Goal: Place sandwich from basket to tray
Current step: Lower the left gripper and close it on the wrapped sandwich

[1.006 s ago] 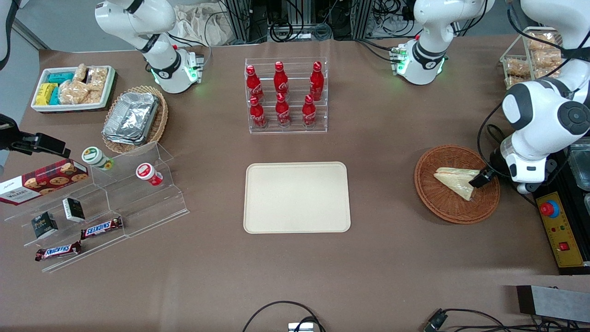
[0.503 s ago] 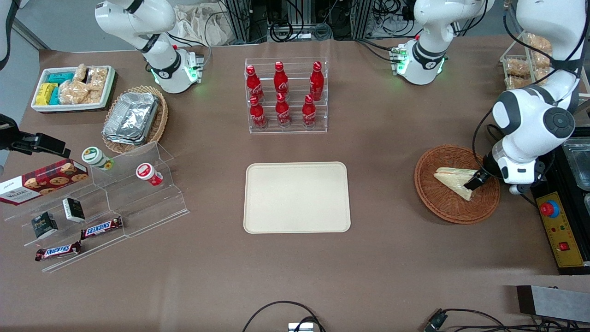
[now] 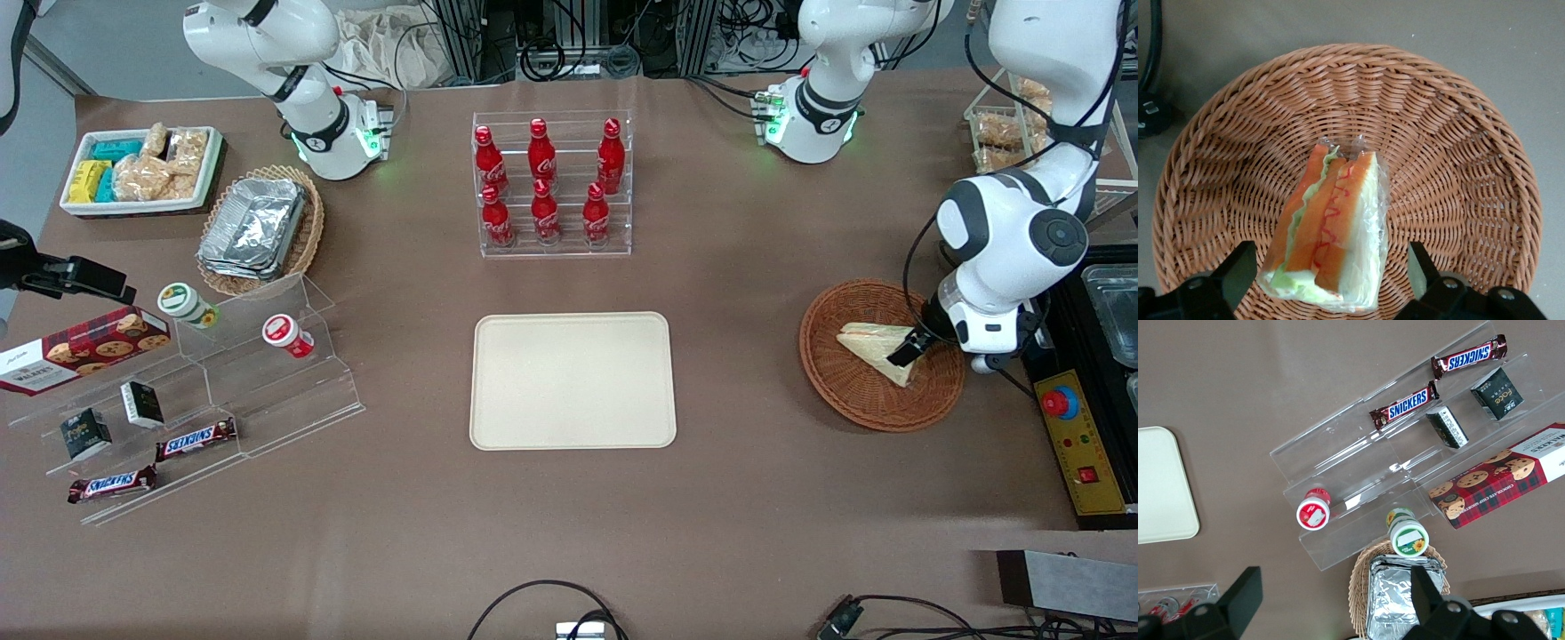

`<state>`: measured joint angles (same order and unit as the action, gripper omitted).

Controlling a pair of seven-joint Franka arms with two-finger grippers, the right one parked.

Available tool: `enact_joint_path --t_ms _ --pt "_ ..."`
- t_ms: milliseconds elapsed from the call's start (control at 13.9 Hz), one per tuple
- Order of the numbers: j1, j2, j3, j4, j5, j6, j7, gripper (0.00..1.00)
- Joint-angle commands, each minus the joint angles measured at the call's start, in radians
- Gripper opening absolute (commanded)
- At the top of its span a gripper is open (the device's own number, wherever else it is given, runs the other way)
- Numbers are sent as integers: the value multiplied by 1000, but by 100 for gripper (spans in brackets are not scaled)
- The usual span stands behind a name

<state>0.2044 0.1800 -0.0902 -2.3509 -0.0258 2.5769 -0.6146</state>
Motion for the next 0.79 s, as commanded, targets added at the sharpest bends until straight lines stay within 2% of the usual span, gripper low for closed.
enact_joint_path --t_ms 0,215,359,503,646,718 --pt "7 4 -8 -16 -13 34 -7 100" --pt "7 12 -6 -16 -13 40 -8 88" --pt "7 22 -6 -15 -13 42 -8 74" --pt "7 27 -8 -13 -13 45 -8 41" --pt "7 32 -8 -11 -13 45 -8 0" --pt "7 33 -8 -11 -13 45 -8 0"
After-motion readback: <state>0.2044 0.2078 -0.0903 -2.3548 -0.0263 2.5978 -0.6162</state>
